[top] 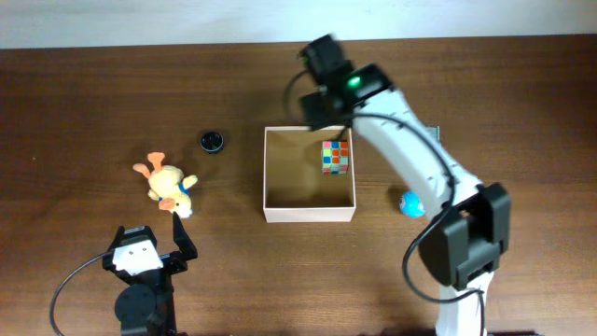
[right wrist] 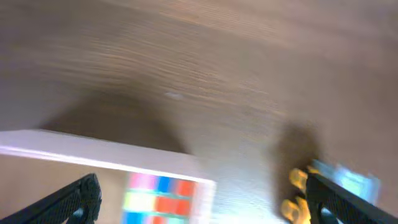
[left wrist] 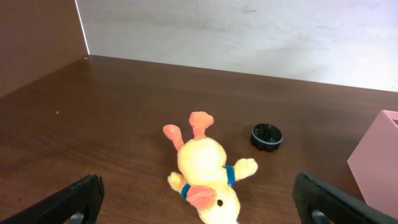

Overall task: Pack container
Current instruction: 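Raise the right gripper and move it over the yellow truck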

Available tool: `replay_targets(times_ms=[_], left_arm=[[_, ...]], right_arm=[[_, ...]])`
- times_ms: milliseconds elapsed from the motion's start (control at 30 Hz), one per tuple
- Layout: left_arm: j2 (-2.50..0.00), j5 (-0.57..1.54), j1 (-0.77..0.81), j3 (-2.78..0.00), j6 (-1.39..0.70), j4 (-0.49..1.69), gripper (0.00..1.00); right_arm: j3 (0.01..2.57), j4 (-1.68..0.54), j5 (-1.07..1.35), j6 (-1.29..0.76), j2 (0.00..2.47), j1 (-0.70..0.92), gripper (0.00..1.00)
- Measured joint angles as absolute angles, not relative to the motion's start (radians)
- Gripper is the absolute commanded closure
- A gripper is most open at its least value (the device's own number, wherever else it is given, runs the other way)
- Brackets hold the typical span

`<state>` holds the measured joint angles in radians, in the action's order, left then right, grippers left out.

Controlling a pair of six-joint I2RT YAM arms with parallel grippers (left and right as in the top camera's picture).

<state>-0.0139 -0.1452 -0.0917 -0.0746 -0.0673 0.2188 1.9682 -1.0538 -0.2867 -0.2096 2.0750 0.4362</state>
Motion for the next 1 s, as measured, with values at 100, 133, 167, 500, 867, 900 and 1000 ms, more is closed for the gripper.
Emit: replay_targets(times_ms=[100, 133, 167, 500, 867, 900, 1000], left_arm=[[-0.014, -0.145, -0.092, -0.075, -0.067, 0.219, 0.01], [-0.014, -0.145, -0.092, -0.075, -0.067, 0.219, 0.01], [-0.014, -0.145, -0.092, -0.075, -0.067, 0.219, 0.01], [-0.014, -0.145, -0.092, -0.075, -0.067, 0.219, 0.01], [-0.014, -0.145, -0.092, -0.075, -0.067, 0.218, 0.01], [-0.014, -0.145, -0.092, -0.075, -0.067, 0.219, 0.01], [-0.014, -0.145, -0.092, -0.075, -0.067, 0.219, 0.01]], right_arm=[[1.968, -1.124, -0.290, -0.245, 2.075, 0.347, 0.01], [1.968, -1.150, -0.287, -0.260, 2.075, 0.314, 0.01], [1.968, -1.169, -0.287, -0.269, 2.075, 0.293, 0.01], [1.968, -1.253, -0.235, -0.357, 2.075, 0.102, 0.01], [1.774, -1.130, -0.197, -0.358, 2.075, 0.043, 0.01], [1.750, -1.106, -0.184, -0.355, 2.075, 0.043, 0.01], [1.693, -1.050, -0.151, -0.340, 2.075, 0.043, 0.01]])
